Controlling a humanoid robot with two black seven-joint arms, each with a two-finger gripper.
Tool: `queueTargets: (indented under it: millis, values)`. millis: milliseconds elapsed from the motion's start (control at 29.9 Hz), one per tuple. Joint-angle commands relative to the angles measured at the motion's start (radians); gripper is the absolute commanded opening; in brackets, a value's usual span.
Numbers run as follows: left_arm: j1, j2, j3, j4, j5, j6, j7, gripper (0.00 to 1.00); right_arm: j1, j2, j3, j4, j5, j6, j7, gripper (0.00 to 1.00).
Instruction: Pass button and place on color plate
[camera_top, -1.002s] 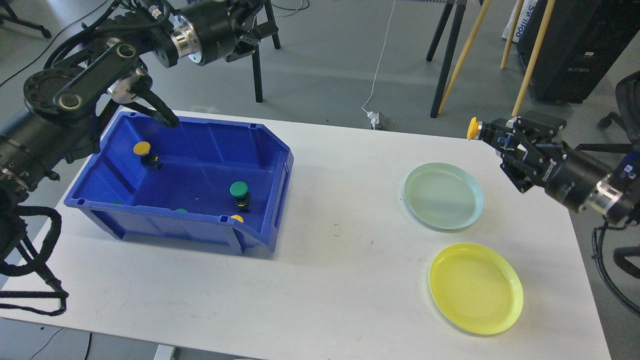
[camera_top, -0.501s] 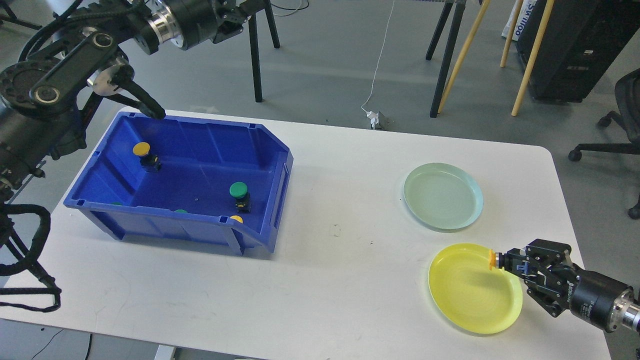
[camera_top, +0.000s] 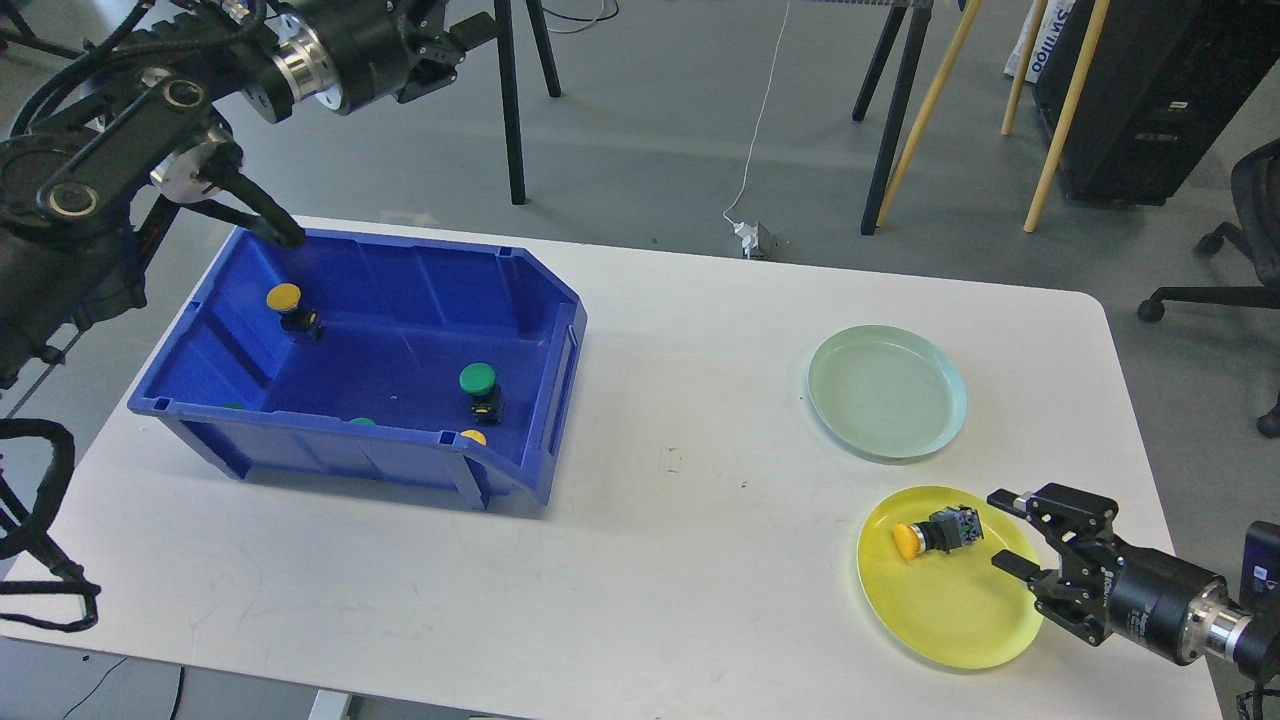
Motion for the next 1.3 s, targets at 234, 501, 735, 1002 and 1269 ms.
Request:
queueTargets:
  millis: [234,501,735,1002,1269]
  values:
    - [-0.01,0.14,0.262,-0.165,0.428,0.0,0.061,0.99,-0.001,-0.063,0.231,-0.012,0.116,0.034,-0.006,0.92]
    - [0.01,0.212,0.332,-0.389,0.749,0.0,0.076,0.99,0.002,-0.103,0.323,-0.018,0.116,0.033,-0.045,0.92]
    - [0.073,0.156,0.429,-0.319,0.894,0.0,0.07,0.99,0.014,-0.111,0.317,-0.041,0.114,0.033,-0.046,0.92]
    - [0.145,-0.027,0.429,-0.095,0.91,0.0,0.065,0.99,0.013,-0.109,0.311,-0.041,0.105,0.031,-0.052,0.92]
    - [0.165,-0.082,0.431,-0.042,0.91,0.0,0.062,1.0,0.011,-0.108,0.309,-0.041,0.1,0.029,-0.052,0.92]
